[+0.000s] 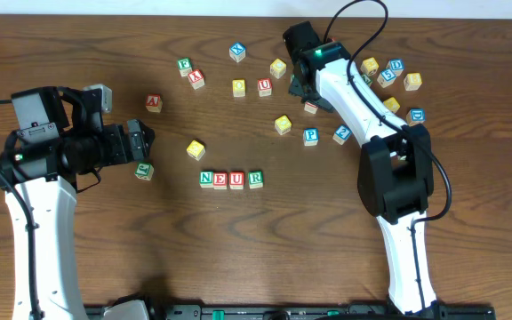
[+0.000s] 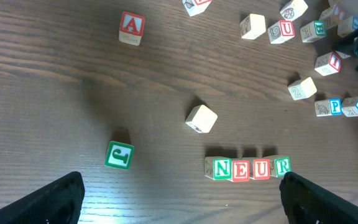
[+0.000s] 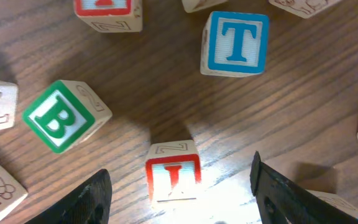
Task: Spell out NEURIPS
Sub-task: 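Lower the right gripper and close it on the red I block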
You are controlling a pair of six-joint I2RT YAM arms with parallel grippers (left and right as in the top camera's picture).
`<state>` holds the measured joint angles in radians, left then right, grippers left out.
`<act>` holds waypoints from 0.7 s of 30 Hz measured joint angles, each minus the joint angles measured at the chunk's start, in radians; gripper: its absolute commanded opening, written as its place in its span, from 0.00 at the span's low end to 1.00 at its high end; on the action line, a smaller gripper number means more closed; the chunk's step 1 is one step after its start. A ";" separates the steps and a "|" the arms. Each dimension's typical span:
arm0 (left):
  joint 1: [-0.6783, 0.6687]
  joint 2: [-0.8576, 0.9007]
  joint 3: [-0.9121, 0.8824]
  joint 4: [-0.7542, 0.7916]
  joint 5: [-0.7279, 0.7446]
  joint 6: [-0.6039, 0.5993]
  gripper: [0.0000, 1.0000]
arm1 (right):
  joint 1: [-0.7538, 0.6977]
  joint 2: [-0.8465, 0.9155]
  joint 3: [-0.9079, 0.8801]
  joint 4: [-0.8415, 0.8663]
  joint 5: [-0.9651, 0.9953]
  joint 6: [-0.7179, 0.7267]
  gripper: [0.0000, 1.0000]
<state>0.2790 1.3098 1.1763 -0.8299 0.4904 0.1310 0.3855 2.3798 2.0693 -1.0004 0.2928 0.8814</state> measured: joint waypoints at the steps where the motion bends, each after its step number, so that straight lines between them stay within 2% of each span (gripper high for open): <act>1: 0.000 0.000 0.000 0.000 0.000 0.000 0.99 | 0.000 0.000 0.000 -0.001 0.000 0.002 0.67; 21: 0.000 0.000 0.000 0.000 0.000 0.000 0.99 | -0.016 0.058 0.018 -0.001 -0.043 0.044 0.64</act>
<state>0.2790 1.3098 1.1763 -0.8299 0.4904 0.1310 0.3695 2.4378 2.0869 -1.0012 0.2497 0.9253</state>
